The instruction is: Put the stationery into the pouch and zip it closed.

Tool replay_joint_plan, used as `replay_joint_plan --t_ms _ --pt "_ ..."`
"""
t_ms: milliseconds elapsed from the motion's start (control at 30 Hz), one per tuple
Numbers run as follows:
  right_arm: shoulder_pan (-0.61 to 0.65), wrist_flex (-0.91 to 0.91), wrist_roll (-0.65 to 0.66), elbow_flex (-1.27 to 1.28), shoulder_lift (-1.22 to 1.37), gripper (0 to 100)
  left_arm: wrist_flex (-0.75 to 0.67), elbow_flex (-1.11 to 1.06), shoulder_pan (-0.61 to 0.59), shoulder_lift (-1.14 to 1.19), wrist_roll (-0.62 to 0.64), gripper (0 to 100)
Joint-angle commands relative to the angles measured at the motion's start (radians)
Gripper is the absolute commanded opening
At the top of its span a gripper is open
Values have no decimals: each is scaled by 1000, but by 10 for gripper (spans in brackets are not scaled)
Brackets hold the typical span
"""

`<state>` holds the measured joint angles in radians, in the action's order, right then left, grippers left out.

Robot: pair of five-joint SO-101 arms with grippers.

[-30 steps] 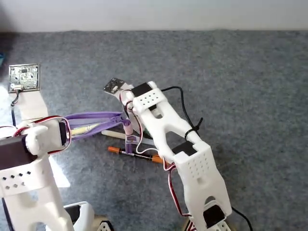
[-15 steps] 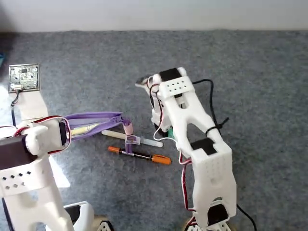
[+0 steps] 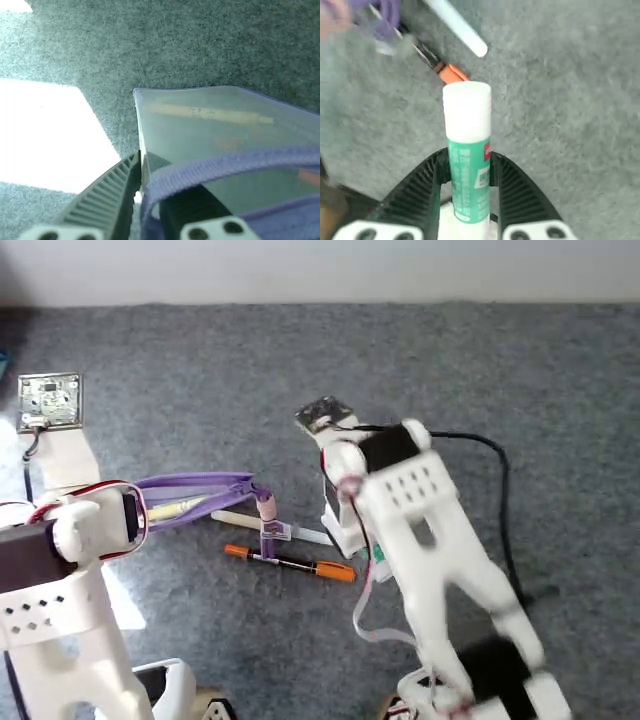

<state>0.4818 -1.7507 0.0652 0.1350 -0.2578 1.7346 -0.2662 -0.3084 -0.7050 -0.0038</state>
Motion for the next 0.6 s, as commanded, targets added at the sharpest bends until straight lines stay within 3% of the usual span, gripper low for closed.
replay_joint_plan --t_ms 0,233,567 --pt "73 19 -130 0 -196 9 2 13 2 0 15 12" --pt "285 375 -253 6 -404 9 -3 12 3 2 15 12" --pt "481 949 -302 60 -378 10 -3 12 3 2 15 12"
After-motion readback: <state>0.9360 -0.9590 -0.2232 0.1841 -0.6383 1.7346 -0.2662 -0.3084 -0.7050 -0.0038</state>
